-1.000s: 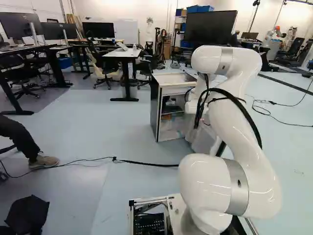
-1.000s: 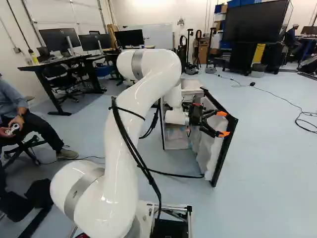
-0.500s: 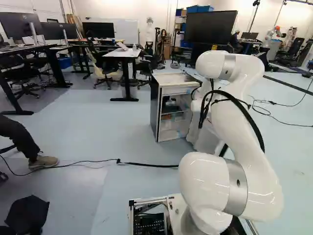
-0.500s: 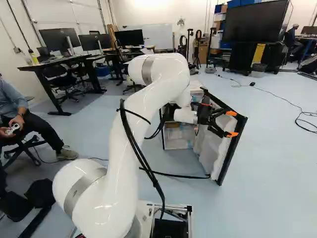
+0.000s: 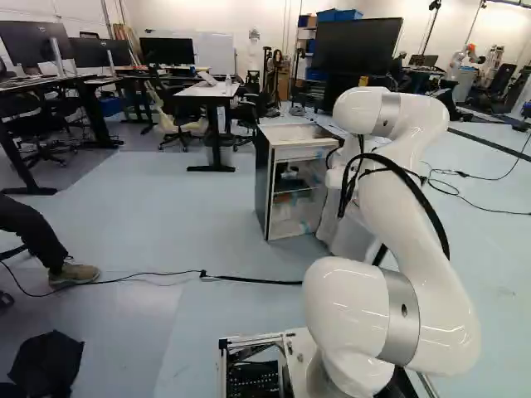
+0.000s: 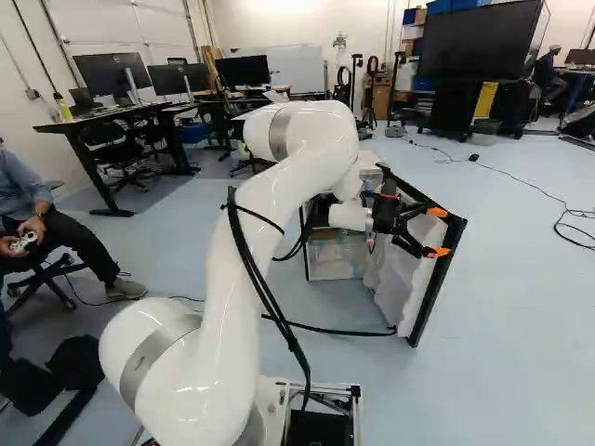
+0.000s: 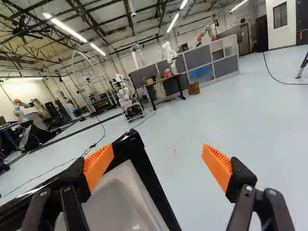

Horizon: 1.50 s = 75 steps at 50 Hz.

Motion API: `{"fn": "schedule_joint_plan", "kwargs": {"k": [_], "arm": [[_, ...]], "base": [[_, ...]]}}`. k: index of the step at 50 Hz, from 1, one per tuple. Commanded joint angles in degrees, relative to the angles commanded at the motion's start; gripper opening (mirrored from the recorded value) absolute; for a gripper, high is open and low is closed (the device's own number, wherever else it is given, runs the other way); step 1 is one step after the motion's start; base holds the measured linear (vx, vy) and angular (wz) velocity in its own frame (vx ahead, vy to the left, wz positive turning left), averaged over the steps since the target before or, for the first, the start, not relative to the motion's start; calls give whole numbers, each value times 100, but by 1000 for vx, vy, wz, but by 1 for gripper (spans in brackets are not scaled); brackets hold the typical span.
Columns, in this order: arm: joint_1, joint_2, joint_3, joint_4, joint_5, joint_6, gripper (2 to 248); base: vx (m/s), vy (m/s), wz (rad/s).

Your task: Open the fridge door

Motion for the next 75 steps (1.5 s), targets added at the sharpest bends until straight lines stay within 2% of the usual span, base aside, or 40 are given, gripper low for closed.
{"fn": "schedule_joint_plan", "kwargs": {"k": [75], "arm": [[0,0,0,0,0,0,247]], "base": [[0,0,0]]}}
